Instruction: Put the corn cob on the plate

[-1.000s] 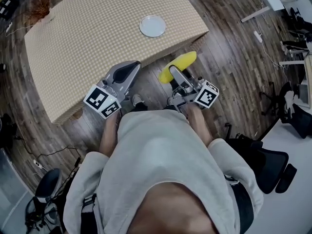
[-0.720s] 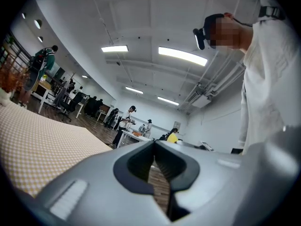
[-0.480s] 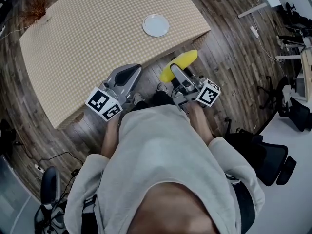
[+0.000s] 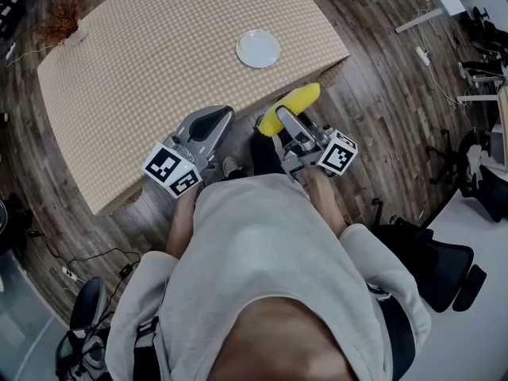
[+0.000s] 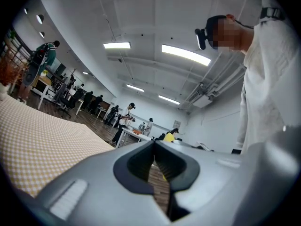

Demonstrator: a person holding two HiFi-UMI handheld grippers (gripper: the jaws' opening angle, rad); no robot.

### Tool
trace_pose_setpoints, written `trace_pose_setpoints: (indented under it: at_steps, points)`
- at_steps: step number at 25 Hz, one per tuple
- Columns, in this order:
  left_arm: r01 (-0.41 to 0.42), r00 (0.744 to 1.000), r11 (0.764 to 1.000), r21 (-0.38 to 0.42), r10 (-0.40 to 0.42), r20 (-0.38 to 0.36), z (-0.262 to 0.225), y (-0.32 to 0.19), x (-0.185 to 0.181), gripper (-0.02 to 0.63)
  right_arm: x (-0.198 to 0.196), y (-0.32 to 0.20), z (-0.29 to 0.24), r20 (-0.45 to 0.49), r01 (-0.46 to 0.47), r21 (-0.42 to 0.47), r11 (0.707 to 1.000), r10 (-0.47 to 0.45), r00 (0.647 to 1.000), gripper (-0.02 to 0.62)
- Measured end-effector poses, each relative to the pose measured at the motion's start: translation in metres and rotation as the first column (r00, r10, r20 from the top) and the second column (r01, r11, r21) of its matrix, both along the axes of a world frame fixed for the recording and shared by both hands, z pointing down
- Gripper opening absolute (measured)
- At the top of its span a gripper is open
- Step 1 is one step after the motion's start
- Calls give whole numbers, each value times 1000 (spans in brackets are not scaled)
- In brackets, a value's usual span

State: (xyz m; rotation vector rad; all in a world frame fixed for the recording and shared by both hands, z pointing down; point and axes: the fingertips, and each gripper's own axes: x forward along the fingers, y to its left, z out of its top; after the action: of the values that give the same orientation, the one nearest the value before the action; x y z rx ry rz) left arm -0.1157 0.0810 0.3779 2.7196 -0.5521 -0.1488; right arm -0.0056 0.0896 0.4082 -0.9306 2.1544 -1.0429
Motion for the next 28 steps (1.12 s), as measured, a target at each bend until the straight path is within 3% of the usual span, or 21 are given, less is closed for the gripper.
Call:
trace_pose_setpoints:
  at_steps: [17,28]
  points:
    - [66,997,998,-19,-65,49,10,-96,81,9,74,-94,23,57,74,-32,997,-72,996,256]
    - [140,987,990,21,-142,76,-9,-156,120,9,111,-166,7,75,150,13,989,-151,986,256]
